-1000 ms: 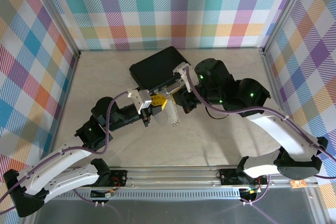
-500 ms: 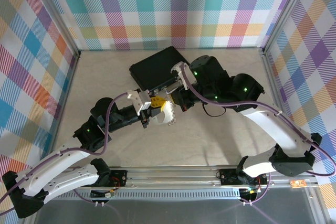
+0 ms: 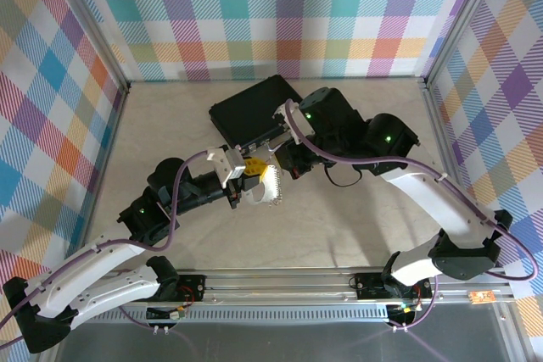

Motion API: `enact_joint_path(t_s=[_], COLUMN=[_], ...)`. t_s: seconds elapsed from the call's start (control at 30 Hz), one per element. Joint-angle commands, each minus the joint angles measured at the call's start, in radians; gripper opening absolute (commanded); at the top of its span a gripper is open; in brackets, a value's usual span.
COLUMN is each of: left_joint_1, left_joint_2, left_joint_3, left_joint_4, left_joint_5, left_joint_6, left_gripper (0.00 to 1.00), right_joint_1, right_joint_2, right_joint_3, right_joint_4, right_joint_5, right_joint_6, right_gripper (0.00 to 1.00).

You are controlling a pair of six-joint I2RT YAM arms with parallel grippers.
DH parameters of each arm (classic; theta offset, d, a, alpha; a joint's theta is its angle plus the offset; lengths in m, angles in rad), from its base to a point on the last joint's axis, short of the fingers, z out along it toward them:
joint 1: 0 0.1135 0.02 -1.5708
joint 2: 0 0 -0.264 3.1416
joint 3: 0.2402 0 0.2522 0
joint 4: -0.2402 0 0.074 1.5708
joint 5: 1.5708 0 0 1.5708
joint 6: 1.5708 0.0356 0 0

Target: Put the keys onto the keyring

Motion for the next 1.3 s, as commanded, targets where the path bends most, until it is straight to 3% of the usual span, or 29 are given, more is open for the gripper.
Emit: enact_joint_path(t_s=[0.0, 0.63, 0.73, 0.87, 0.93, 1.07, 1.27], left_joint_1=[-0.014, -0.014, -0.014, -0.014, -0.014, -0.015, -0.014], left_joint_2=[-0.035, -0.036, -0.037, -0.039, -0.042, -0.050, -0.064], left_joint_3=[0.034, 0.038, 0.040, 0.044, 0.048, 0.064, 0.102], left_joint_4=[0.110, 0.106, 0.102, 0.095, 0.091, 0.068, 0.017], left_joint_5=[0.029, 0.035, 0.030, 0.039, 0.054, 0.099, 0.205], left_joint_6=[0.018, 0.016, 0.019, 0.022, 0.024, 0.023, 0.005], left_gripper=[0.00, 0.00, 0.00, 0.00, 0.00, 0.00, 0.00], right_joint_1=[-0.016, -0.017, -0.016, -0.015, -0.014, 0.003, 0.037], right_joint_2=[-0.015, 0.012, -0.023, -0.079, -0.101, -0.182, -0.338], right_joint_3=[-0.025, -0.029, -0.045, -0.059, -0.064, -0.126, -0.311], right_joint_4=[-0.015, -0.030, 0.002, 0.026, 0.031, 0.112, 0.366], right_joint_5=[0.000, -0.069, -0.084, -0.085, -0.087, -0.112, -0.295], right_joint_6=[0.008, -0.010, -0.026, -0.071, -0.113, -0.226, -0.399], right_gripper=[0.00, 0.00, 0.12, 0.39, 0.46, 0.50, 0.49])
